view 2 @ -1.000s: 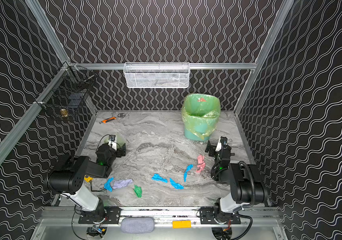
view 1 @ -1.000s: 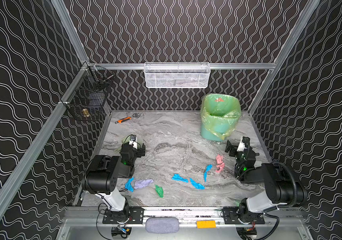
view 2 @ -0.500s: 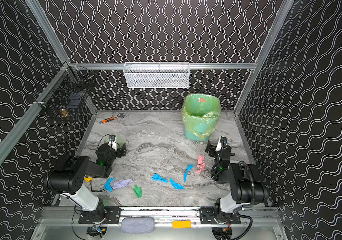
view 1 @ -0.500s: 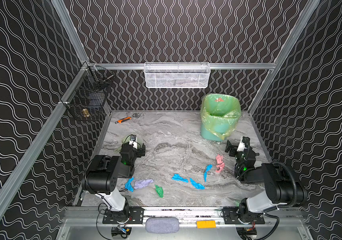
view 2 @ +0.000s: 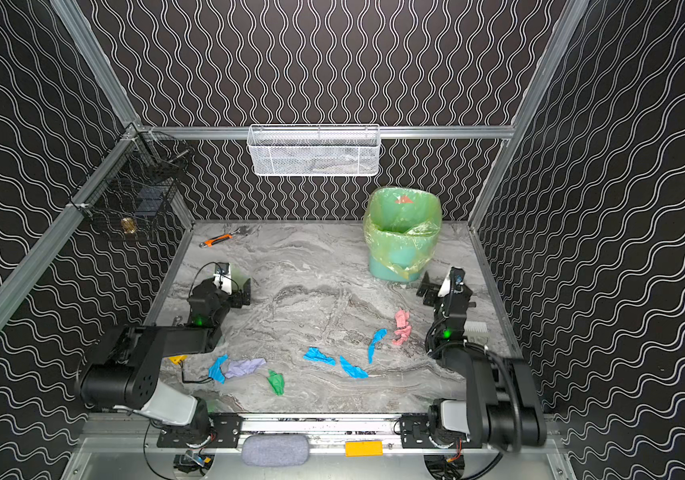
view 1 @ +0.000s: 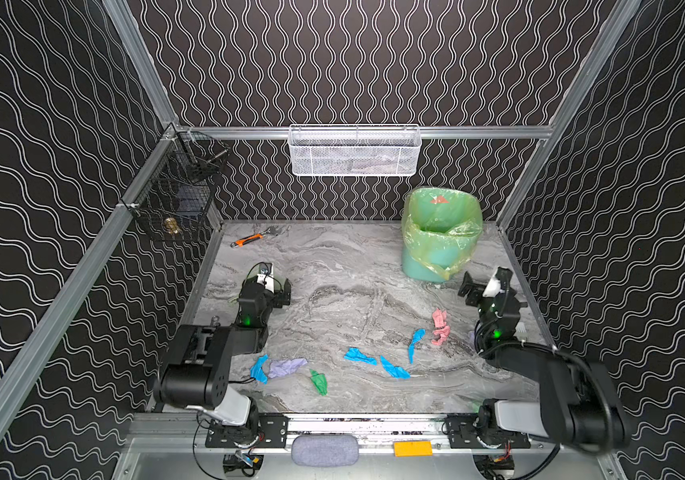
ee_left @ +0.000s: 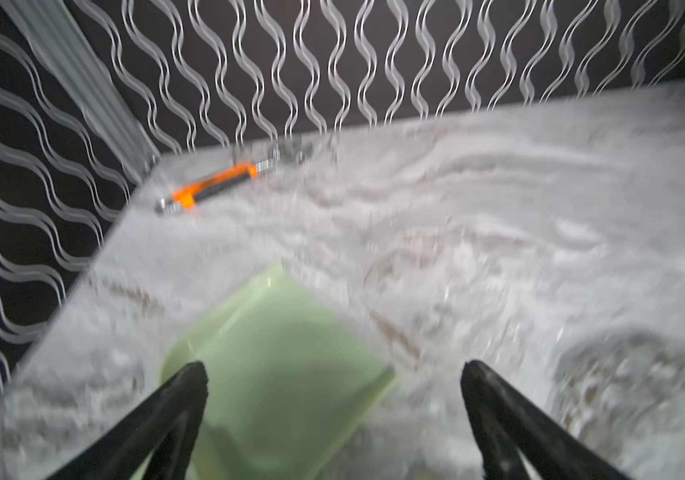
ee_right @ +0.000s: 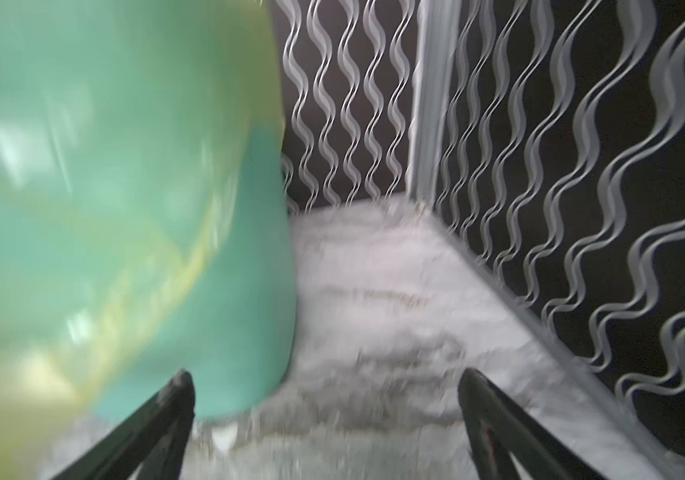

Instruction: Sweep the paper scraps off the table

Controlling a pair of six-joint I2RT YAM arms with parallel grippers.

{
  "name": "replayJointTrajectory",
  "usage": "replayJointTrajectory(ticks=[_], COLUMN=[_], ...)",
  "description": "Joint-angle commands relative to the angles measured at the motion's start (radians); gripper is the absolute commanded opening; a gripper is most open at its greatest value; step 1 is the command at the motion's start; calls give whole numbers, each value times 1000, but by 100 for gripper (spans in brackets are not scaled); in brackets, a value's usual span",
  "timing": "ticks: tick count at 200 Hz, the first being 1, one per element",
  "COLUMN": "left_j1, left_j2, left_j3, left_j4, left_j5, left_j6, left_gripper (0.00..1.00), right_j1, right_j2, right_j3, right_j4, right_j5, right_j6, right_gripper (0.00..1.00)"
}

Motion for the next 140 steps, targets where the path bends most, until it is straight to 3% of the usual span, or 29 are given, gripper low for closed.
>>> replayJointTrajectory(ticks=[1, 35, 74, 140], left_j1=[-4, -17, -28, -50], left_j2=[-55, -95, -98, -14], left_j3=[70, 310, 467, 654], left_j4=[-217, -631, -837, -997], left_j5=[6, 33, 139, 316], left_j6=[13, -52, -139, -222], left_gripper=[99, 99, 99, 99], right_j1=[1, 0, -5, -124], right_j2=[-106, -134, 49, 442], right_j3=[81, 326, 755, 1273], right_j4=[-349, -678, -1017, -1349], right_j5=[128, 175, 112, -531], right_j6=[41, 39, 92, 194], right_gripper=[100, 100, 100, 97])
